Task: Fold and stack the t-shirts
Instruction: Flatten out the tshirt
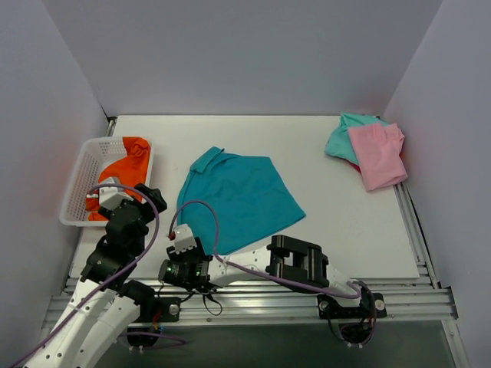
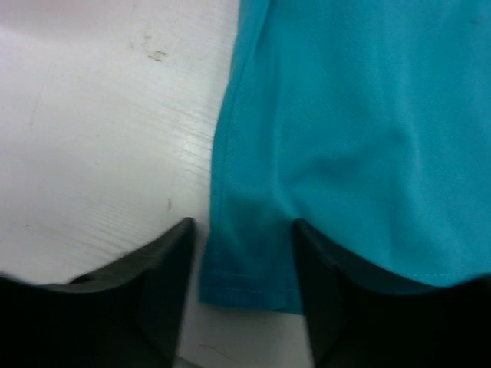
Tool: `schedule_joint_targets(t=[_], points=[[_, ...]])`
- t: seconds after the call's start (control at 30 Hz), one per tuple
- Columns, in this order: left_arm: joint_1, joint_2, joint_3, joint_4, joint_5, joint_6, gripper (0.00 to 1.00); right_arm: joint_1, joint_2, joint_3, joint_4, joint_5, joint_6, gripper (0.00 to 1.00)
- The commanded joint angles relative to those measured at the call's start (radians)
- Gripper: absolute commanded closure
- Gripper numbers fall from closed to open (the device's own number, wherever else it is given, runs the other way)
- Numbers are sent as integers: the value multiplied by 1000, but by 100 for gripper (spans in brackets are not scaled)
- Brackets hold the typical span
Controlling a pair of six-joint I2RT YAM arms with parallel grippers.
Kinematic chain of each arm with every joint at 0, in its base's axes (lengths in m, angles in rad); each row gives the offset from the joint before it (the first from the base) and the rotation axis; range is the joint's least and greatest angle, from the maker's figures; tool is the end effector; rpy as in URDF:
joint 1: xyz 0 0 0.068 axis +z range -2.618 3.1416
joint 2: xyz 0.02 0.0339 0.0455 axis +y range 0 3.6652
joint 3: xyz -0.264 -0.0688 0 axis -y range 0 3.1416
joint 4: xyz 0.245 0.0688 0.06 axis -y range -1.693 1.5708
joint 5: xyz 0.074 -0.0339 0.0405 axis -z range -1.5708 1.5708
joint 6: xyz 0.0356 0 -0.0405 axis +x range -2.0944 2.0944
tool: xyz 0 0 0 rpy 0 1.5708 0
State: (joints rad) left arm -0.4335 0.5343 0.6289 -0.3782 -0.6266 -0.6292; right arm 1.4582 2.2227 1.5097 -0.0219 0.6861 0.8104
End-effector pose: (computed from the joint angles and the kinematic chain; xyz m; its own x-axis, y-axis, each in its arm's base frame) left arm 0.1265 -0.0356 0.3020 -0.1049 -0.4767 -0.8728 -0.2874 0.8547 -0.4323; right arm 0.0764 0.4745 0.1404 -0.5707 -0.0578 -0.8191 -0.4389 0.8646 0.2448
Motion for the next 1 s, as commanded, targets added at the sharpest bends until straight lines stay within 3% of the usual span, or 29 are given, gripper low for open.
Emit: schedule_joint_targets(t=[0.0,0.07,0.1,0.13,0.27,0.37,0.47,0.5,0.63,0.7,0.83,0.93,0.97], points=[[12,-20,-5,-8,-5,-13,6,-21,29,-97,-105,-71,81,59],[13,-28,-6,-8,-5,-13,6,-30,22,-118,-99,-80,85,73],[13,-30,-9,-7,-5,-15,6,-35,14,-143,-89,-94,88,94],[13,-30,-9,-5,-4,-15,6,-39,8,-157,-82,-102,90,100],[16,-20,-15,4,-1,-17,6,-70,-76,-213,-155,-36,139,100],[16,-2,-6,5,10,-17,6,-84,-252,-226,-303,175,270,100],[16,19,2,18,28,-15,6,-111,-464,-206,-670,413,435,100],[16,26,3,24,31,-15,6,-127,-550,-201,-737,462,549,100],[16,49,0,54,56,-15,6,-226,-678,-163,-996,624,734,100],[16,65,-11,97,74,-15,6,-274,-715,-135,-1052,651,747,100],[15,136,-75,263,177,-10,6,-381,-755,-118,-989,681,626,100],[12,257,-92,396,264,-7,6,-433,-776,-120,-909,684,535,100],[6,329,-90,435,283,8,6,-447,-782,-120,-953,688,567,100]])
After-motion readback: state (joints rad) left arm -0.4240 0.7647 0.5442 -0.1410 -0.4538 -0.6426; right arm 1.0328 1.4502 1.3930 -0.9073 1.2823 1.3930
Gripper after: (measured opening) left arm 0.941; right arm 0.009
